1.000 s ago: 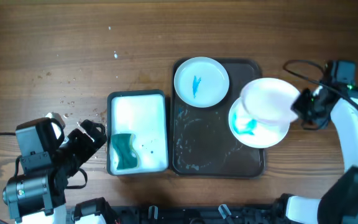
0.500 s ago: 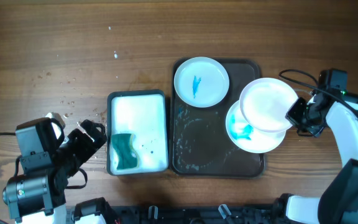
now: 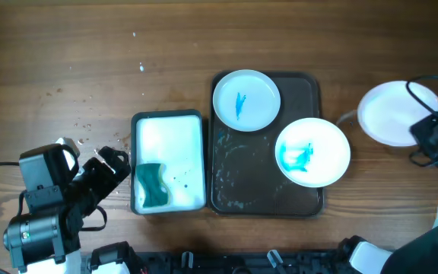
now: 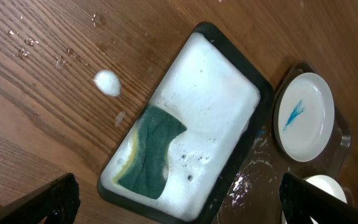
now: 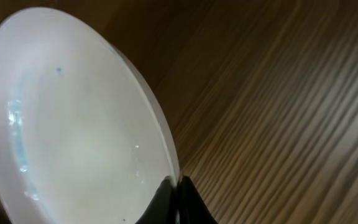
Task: Clean dirty plates on tray and stack at the side
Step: 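Carry the plate right and set it on the table beside the tray, then grip the rim of the next blue-stained plate with the right gripper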
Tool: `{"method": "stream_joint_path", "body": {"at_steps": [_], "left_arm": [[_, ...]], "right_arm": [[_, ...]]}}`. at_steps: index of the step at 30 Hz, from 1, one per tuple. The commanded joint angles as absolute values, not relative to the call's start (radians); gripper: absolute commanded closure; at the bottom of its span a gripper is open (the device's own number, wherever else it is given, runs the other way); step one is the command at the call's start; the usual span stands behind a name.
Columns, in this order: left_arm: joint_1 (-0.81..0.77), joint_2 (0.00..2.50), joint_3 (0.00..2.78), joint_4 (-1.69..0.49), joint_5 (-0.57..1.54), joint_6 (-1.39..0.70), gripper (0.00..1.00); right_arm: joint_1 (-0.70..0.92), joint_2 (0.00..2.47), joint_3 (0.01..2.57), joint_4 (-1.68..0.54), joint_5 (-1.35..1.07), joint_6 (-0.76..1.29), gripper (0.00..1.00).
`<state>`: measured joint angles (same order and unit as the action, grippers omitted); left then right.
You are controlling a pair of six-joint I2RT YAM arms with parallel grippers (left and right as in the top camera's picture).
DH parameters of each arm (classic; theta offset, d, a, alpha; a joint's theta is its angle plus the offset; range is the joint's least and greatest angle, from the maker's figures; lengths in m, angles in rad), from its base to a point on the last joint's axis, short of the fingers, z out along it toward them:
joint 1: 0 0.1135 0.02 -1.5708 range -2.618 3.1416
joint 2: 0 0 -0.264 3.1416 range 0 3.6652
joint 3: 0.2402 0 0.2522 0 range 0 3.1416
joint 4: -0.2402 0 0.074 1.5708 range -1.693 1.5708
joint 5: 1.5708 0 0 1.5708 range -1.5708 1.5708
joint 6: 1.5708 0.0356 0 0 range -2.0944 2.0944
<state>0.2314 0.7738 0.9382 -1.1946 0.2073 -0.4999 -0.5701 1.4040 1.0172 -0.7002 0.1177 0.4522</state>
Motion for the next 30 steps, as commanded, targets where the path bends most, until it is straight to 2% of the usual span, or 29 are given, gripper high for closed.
{"method": "stream_joint_path", "body": {"at_steps": [1, 7, 10, 11, 15, 16, 18, 21, 24, 26, 30], "left_arm": [[0.24, 0.774, 0.956, -1.193, 0.219, -0.509, 0.0], [0.24, 0.774, 0.956, -1.193, 0.22, -0.509, 0.0], [0.24, 0.774, 0.956, -1.193, 0.219, -0.509, 0.0], [0.24, 0.774, 0.956, -1.193, 0.219, -0.509, 0.0], [0.24, 0.774, 0.956, -1.193, 0.219, -0.509, 0.0], [0.24, 0.774, 0.956, -1.193, 0.219, -0.509, 0.0], [0.24, 0.774, 0.956, -1.193, 0.219, -0.509, 0.0], [0.24, 0.774, 0.956, -1.193, 0.219, -0.509, 0.0], [0.24, 0.774, 0.956, -1.193, 0.219, -0.509, 0.0], [0.24, 0.774, 0.956, -1.184, 0.22, -0.511, 0.0], [0.24, 0.774, 0.956, -1.066, 0.257, -0.51, 0.0]], "right_arm": [[-0.561, 1.48, 1.031, -0.688, 0.121, 0.44, 0.96], [-0.471, 1.629, 1.0, -0.71, 0.096, 0.418, 0.96], [-0.403, 1.621, 1.002, -0.749, 0.093, 0.418, 0.96], [-0.381, 1.609, 1.002, -0.759, 0.097, 0.416, 0.92], [-0.31, 1.497, 1.009, -0.828, 0.105, 0.455, 0.45], [-0.306, 1.46, 1.018, -0.854, 0.093, 0.474, 0.43], [-0.3, 1.37, 1.039, -0.888, -0.011, 0.468, 0.42], [-0.278, 1.206, 1.048, -0.895, -0.347, 0.38, 0.42], [-0.213, 1.063, 1.048, -0.925, -0.556, 0.281, 0.5], [-0.153, 0.995, 1.048, -0.959, -0.569, 0.24, 0.55], [-0.005, 0.914, 1.037, -1.02, -0.565, 0.183, 0.55]]}}
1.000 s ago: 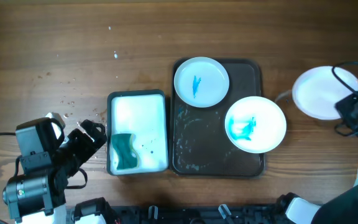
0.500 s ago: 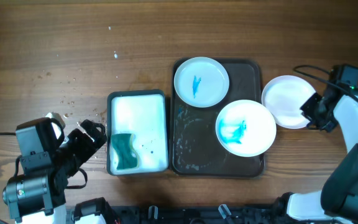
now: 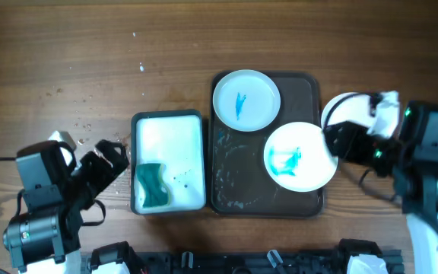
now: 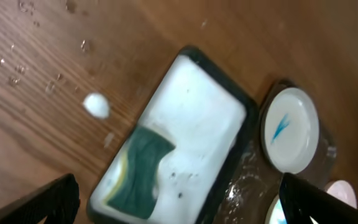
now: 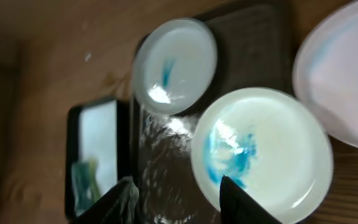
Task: Clean dirty plates on tray and stack at the side
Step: 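Grip the rim of the next blue-stained plate with the right gripper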
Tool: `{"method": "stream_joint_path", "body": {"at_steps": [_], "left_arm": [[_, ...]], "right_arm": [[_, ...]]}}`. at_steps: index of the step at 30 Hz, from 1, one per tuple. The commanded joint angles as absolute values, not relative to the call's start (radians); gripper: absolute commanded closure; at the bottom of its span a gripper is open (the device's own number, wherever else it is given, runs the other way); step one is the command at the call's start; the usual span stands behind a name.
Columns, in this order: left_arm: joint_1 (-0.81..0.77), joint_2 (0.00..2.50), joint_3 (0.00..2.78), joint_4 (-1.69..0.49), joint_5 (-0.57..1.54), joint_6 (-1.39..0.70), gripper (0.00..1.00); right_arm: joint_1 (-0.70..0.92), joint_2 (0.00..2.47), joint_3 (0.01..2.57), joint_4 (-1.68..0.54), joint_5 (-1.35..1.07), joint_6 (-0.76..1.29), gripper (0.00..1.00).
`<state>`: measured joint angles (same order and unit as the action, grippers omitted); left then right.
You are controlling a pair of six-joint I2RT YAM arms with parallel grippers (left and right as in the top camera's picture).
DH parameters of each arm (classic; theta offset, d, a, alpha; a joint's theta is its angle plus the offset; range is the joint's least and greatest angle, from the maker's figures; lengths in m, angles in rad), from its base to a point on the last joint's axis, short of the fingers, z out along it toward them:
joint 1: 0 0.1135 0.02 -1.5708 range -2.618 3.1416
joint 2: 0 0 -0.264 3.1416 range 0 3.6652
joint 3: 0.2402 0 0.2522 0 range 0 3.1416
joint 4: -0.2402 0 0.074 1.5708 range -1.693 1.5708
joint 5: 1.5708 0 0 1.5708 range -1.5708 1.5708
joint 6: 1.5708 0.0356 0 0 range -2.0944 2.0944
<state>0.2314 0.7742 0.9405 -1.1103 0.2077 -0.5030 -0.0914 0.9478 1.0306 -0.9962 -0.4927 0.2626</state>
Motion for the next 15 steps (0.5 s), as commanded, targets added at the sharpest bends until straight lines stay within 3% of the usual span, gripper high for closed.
{"method": "stream_joint_path", "body": {"at_steps": [1, 2, 3, 4, 5, 6, 9, 11, 12, 15], "left_arm": [[0.24, 0.774, 0.956, -1.068, 0.305, -0.51, 0.0], [0.24, 0.774, 0.956, -1.074, 0.331, -0.51, 0.0], [0.24, 0.774, 0.956, -1.105, 0.406, -0.506, 0.0], [0.238, 0.775, 0.956, -1.104, 0.449, -0.483, 0.0], [0.233, 0.781, 0.956, -1.108, 0.489, -0.452, 0.0], [0.223, 0.788, 0.954, -1.115, 0.498, -0.452, 0.0], [0.173, 0.817, 0.952, -1.139, 0.498, -0.417, 0.0], [0.115, 0.847, 0.948, -1.153, 0.474, -0.35, 0.3], [0.077, 0.868, 0.942, -1.158, 0.414, -0.351, 0.34], [-0.046, 0.956, 0.904, -1.142, 0.233, -0.393, 0.34]], "right_arm": [[0.023, 0.912, 1.031, -1.026, -0.565, 0.184, 0.53], [0.038, 0.912, 1.027, -1.027, -0.566, 0.184, 0.47], [0.067, 0.925, 1.019, -1.021, -0.566, 0.184, 0.26], [0.079, 0.941, 1.019, -1.015, -0.57, 0.184, 0.2], [0.086, 0.959, 1.019, -1.015, -0.577, 0.183, 0.21], [0.095, 0.983, 1.019, -1.013, -0.576, 0.182, 0.28], [0.112, 1.042, 1.019, -1.012, -0.577, 0.184, 0.32], [0.127, 1.082, 1.019, -1.011, -0.577, 0.183, 0.39], [0.137, 1.102, 1.019, -1.01, -0.576, 0.183, 0.41], [0.167, 1.133, 1.019, -1.003, -0.573, 0.183, 0.44]]}}
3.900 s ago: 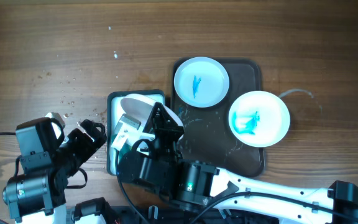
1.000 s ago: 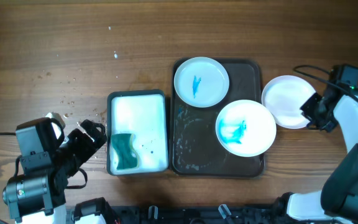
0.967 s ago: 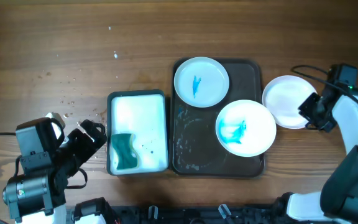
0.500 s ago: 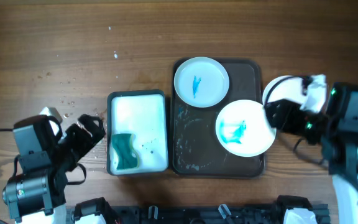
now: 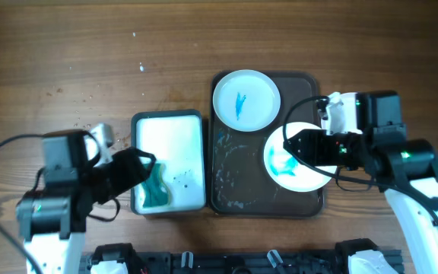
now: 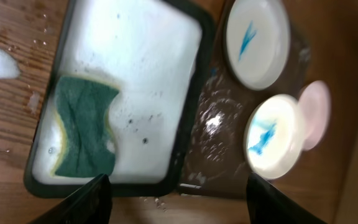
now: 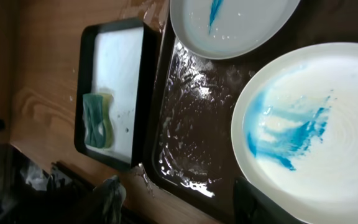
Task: Clean dirty plates on tray and stack at the side
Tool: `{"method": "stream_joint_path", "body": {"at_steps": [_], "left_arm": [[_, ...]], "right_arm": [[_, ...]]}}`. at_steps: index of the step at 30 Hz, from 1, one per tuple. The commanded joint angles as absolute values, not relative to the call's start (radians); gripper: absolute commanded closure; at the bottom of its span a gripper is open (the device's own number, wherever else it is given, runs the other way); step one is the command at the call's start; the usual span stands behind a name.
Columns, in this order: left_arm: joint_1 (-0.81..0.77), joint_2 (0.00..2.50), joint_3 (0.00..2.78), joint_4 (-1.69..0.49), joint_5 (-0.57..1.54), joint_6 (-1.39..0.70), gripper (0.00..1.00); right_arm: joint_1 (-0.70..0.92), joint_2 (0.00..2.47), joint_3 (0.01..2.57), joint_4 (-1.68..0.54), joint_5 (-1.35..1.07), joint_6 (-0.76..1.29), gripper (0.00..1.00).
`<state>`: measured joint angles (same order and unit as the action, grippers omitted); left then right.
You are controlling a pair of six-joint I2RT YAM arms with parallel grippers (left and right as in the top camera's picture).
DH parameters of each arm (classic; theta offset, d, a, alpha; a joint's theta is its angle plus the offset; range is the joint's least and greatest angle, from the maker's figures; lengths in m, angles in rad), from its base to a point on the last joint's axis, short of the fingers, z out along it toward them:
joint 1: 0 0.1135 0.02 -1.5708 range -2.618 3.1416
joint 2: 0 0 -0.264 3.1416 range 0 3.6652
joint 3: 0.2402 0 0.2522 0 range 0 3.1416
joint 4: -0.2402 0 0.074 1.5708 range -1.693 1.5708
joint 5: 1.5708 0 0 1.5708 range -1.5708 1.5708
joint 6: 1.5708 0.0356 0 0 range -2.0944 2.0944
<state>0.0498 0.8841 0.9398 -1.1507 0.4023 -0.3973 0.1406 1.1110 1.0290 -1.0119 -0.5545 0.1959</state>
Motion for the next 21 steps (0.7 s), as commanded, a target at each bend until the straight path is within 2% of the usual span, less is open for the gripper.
{"method": "stream_joint_path", "body": {"at_steps": [1, 5, 7, 11, 12, 14, 15, 16, 21], "left_arm": [[-0.081, 0.991, 0.889, -1.136, 0.157, -0.445, 0.34], [-0.215, 1.199, 0.823, -0.999, 0.067, -0.509, 0.38], [-0.234, 1.319, 0.823, -0.986, -0.067, -0.65, 0.43], [-0.233, 1.51, 0.823, -0.902, -0.099, -0.683, 0.52], [-0.233, 1.553, 0.823, -0.881, -0.099, -0.684, 0.56], [-0.234, 1.631, 0.823, -0.839, -0.088, -0.689, 0.71], [-0.234, 1.666, 0.823, -0.817, -0.068, -0.689, 0.89], [-0.234, 1.679, 0.825, -0.813, -0.051, -0.689, 0.96], [-0.233, 1.604, 0.875, -0.856, 0.051, -0.604, 0.96]], "right_arm": [[0.176, 1.137, 1.019, -1.003, -0.568, 0.184, 0.44], [0.187, 1.139, 1.019, -0.998, -0.538, 0.187, 0.47], [0.187, 1.139, 1.019, -0.999, -0.538, 0.205, 0.48], [0.187, 1.139, 1.019, -1.003, -0.538, 0.213, 0.5], [0.187, 1.139, 1.019, -1.003, -0.538, 0.213, 0.5], [0.187, 1.139, 1.019, -1.004, -0.537, 0.213, 0.53], [0.187, 1.139, 1.019, -1.007, -0.514, 0.229, 0.55], [0.187, 1.139, 1.019, -1.012, -0.461, 0.269, 0.55], [0.187, 1.139, 1.019, -1.061, -0.236, 0.467, 0.57]]}}
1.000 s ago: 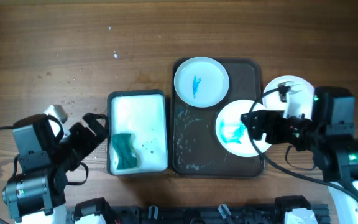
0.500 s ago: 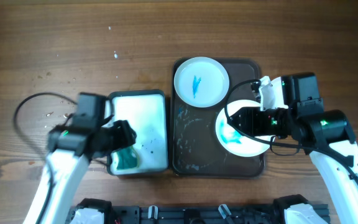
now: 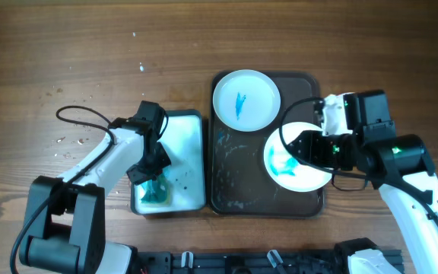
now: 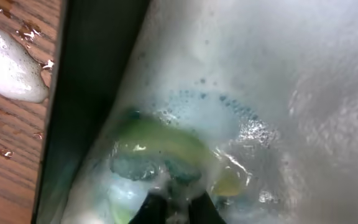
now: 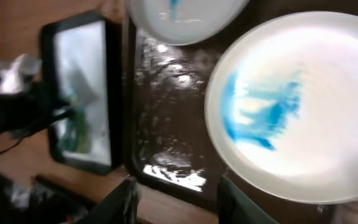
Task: Clean dirty plates on tray and stack at the side
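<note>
A large white plate smeared blue [image 3: 299, 169] [image 5: 291, 106] lies at the front right of the dark tray [image 3: 230, 190]. A smaller plate with a blue streak [image 3: 246, 99] [image 5: 185, 15] sits at the tray's back. My right gripper [image 3: 295, 146] [image 5: 182, 202] hovers open over the smeared plate's left side. In the foamy basin [image 3: 192, 152], my left gripper [image 3: 149, 173] [image 4: 173, 208] is shut on the green sponge [image 3: 157, 192] [image 4: 154, 155]. The clean plate beside the tray is hidden under my right arm.
A blob of foam [image 4: 11, 68] and scattered water drops [image 3: 82, 125] lie on the wood left of the basin. The tray floor is wet [image 5: 166, 174]. My left arm's cable [image 3: 82, 114] loops above the table.
My left gripper was open high above the basin; now it is down in the foam, shut on the sponge. My right gripper stays open over the smeared plate, barely shifted.
First my right gripper was shut on the clean plate's rim right of the tray, my left open beside the basin. Then the right had let go and stood open over the smeared plate. The left then stood above the basin and now grips the sponge.
</note>
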Tool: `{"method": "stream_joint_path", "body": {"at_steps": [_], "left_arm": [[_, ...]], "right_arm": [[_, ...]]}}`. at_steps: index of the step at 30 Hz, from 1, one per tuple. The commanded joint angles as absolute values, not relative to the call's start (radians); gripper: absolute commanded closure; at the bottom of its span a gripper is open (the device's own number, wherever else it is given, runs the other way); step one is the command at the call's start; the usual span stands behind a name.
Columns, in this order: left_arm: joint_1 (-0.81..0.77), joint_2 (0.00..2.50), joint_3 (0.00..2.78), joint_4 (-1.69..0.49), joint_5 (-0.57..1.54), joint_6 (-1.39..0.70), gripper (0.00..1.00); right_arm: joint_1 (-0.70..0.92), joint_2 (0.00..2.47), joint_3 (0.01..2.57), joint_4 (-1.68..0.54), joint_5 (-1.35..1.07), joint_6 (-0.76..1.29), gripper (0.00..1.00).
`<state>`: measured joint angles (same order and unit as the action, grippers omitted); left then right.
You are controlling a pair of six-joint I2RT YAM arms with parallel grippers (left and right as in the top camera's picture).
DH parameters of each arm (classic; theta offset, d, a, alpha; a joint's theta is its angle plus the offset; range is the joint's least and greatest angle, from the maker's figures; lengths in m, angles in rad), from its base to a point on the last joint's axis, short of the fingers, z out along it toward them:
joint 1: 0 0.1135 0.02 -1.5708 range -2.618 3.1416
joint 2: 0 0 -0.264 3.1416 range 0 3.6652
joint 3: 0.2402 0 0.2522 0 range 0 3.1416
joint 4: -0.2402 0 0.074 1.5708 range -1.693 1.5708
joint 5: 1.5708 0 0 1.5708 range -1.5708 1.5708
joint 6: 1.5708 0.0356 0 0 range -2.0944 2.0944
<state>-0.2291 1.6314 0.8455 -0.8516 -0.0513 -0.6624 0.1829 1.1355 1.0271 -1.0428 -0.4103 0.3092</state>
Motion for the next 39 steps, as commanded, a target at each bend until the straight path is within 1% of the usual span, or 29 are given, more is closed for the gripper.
{"method": "stream_joint_path", "body": {"at_steps": [1, 2, 4, 6, 7, 9, 10, 11, 13, 15, 17, 18, 19, 21, 23, 24, 25, 26, 27, 30, 33, 36, 39], "left_arm": [[-0.234, 1.573, 0.888, -0.868, 0.064, -0.594, 0.96], [-0.234, 1.53, 0.905, -0.88, 0.087, -0.574, 0.96], [-0.234, 1.44, 0.943, -0.906, 0.109, -0.537, 0.96], [-0.234, 1.365, 0.979, -0.937, 0.109, -0.5, 0.96], [-0.234, 1.334, 0.992, -0.952, 0.109, -0.491, 0.96], [-0.234, 1.259, 1.005, -0.979, 0.116, -0.466, 0.96], [-0.234, 1.237, 1.004, -0.989, 0.116, -0.464, 0.96], [-0.234, 1.205, 1.004, -1.008, 0.116, -0.448, 0.96], [-0.234, 1.184, 1.004, -1.027, 0.115, -0.44, 0.96], [-0.234, 1.177, 1.004, -1.039, 0.116, -0.425, 0.96], [-0.234, 1.178, 1.002, -1.037, 0.125, -0.425, 0.96], [-0.234, 1.178, 1.002, -1.036, 0.131, -0.425, 0.96], [-0.234, 1.178, 1.002, -1.036, 0.135, -0.424, 0.96], [-0.234, 1.178, 1.002, -1.037, 0.138, -0.421, 0.96], [-0.234, 1.178, 1.002, -1.033, 0.14, -0.421, 0.96], [-0.234, 1.178, 1.002, -1.022, 0.158, -0.421, 0.96], [-0.234, 1.178, 1.002, -1.013, 0.173, -0.421, 0.96], [-0.234, 1.178, 1.002, -0.998, 0.2, -0.421, 0.96], [-0.234, 1.178, 1.002, -0.976, 0.229, -0.422, 0.96], [-0.277, 1.18, 1.0, -0.932, 0.247, -0.422, 0.96], [-0.357, 1.207, 1.0, -0.884, 0.246, -0.427, 0.96], [-0.457, 1.283, 1.0, -0.802, 0.246, -0.473, 0.96], [-0.511, 1.359, 1.0, -0.785, 0.247, -0.48, 0.96]], "right_arm": [[0.187, 1.139, 1.019, -1.063, -0.192, 0.501, 0.53], [0.187, 1.142, 1.019, -1.064, -0.126, 0.533, 0.48], [0.186, 1.156, 1.019, -1.062, -0.068, 0.553, 0.43], [0.18, 1.2, 1.018, -1.065, -0.059, 0.551, 0.38], [0.179, 1.22, 1.018, -1.069, -0.059, 0.551, 0.37], [0.175, 1.301, 1.002, -1.068, -0.028, 0.555, 0.32], [0.163, 1.345, 0.997, -1.068, 0.028, 0.584, 0.3], [0.132, 1.404, 0.994, -1.067, 0.12, 0.634, 0.26], [0.071, 1.473, 0.994, -1.039, 0.132, 0.617, 0.26], [0.008, 1.544, 0.994, -0.993, 0.036, 0.49, 0.26], [-0.031, 1.621, 0.994, -0.98, -0.017, 0.427, 0.26], [-0.041, 1.644, 0.994, -0.981, -0.028, 0.424, 0.32], [-0.046, 1.662, 0.994, -0.981, -0.045, 0.412, 0.42], [-0.044, 1.678, 0.993, -0.977, -0.099, 0.36, 0.56], [-0.035, 1.676, 0.992, -0.986, -0.143, 0.33, 0.76], [-0.017, 1.676, 0.991, -0.999, -0.171, 0.309, 0.84], [-0.003, 1.676, 0.988, -1.006, -0.179, 0.306, 0.87], [0.019, 1.676, 0.982, -1.011, -0.188, 0.3, 0.92], [0.054, 1.676, 0.971, -1.007, -0.204, 0.29, 0.95], [0.216, 1.676, 0.923, -0.953, -0.21, 0.324, 0.96], [0.305, 1.676, 0.904, -0.885, -0.197, 0.405, 0.96], [0.327, 1.676, 0.902, -0.82, -0.202, 0.454, 0.96], [0.29, 1.631, 0.922, -0.828, -0.192, 0.393, 0.96]]}}
